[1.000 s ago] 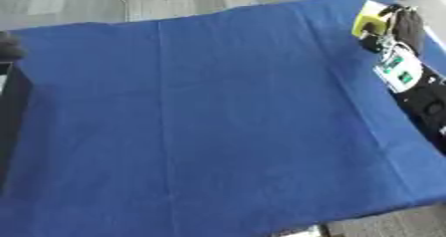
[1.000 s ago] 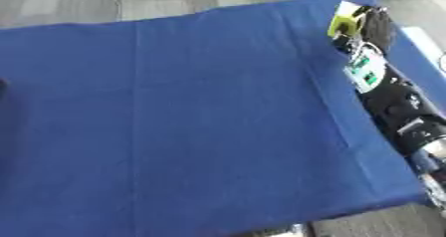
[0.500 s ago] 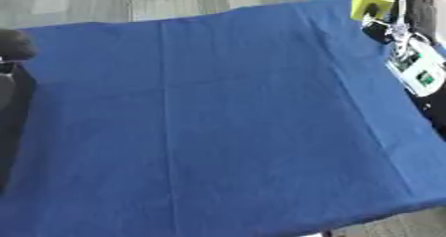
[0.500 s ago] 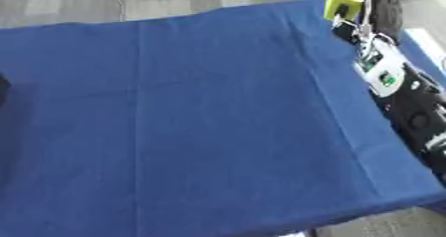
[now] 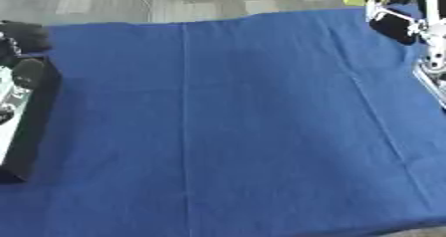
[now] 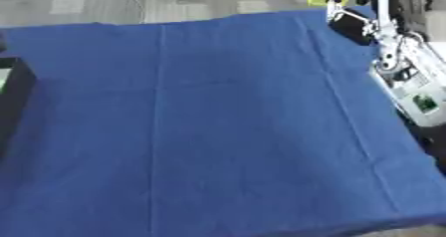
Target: Pick up the objects with one hand, pass them to the other hand, and then place them into the box on the other side of the table.
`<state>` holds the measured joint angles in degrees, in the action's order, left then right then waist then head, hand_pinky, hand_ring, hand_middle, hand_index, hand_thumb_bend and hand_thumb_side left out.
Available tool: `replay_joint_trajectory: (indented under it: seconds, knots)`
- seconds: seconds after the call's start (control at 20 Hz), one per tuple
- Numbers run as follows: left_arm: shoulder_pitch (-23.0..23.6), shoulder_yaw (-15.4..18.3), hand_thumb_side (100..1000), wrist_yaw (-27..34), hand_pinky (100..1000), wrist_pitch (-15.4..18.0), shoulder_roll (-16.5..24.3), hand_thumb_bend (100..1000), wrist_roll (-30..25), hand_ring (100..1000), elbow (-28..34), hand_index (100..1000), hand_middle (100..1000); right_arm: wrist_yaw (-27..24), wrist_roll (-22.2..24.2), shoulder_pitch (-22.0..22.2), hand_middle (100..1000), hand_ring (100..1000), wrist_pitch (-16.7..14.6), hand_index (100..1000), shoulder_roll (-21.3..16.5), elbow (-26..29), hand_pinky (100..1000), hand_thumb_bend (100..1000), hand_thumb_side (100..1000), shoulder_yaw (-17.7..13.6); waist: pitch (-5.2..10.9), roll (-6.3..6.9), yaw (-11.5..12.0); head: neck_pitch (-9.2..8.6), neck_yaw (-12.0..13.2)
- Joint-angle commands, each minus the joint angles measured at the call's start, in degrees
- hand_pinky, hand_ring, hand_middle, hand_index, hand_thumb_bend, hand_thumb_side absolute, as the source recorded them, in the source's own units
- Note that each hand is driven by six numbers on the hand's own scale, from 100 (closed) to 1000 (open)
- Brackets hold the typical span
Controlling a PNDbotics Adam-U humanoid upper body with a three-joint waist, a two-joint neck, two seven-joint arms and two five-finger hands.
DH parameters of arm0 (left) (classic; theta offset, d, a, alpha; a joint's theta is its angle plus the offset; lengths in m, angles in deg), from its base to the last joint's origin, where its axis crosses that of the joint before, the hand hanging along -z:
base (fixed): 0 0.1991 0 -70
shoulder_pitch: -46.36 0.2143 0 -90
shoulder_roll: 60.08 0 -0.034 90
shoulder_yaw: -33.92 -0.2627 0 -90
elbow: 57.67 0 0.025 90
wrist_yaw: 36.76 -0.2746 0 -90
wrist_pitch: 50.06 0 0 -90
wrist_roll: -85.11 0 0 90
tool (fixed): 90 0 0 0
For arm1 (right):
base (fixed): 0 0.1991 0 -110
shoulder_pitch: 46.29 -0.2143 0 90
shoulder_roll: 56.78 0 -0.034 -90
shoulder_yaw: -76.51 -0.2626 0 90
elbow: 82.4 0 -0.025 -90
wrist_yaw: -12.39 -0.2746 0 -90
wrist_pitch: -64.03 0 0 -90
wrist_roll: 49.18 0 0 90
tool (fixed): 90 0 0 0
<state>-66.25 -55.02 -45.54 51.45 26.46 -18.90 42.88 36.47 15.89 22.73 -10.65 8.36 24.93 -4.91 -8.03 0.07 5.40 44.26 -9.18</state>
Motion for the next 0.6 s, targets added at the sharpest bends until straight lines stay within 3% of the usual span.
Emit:
replay_joint_trajectory:
  seconds: [0.05,0.3,0.6]
  knots:
    - [-1.5,0.8,697,-0.2,774,0.1,2.5,476,0.5,700,-0.3,784,695,0.7,2.8,0.1,193,389,-1.5,338,-1.5,6.5,653,100,100,0.3,1.74,-0.78,-0.1,-0.14,1.2]
    - [-3.1,0.5,700,-0.2,775,0.3,4.1,475,0.2,701,-1.9,786,698,0.0,5.6,-1.0,194,390,-10.2,340,-0.2,7.2,655,100,100,3.4,1.95,-0.83,-0.3,-0.14,2.1]
    - [-4.9,-0.5,708,0.2,778,0.8,4.9,479,-1.2,706,-3.8,795,705,-3.2,9.8,-4.3,191,387,-18.5,339,2.1,7.3,657,100,100,7.8,2.03,-0.75,-0.3,-0.14,3.4]
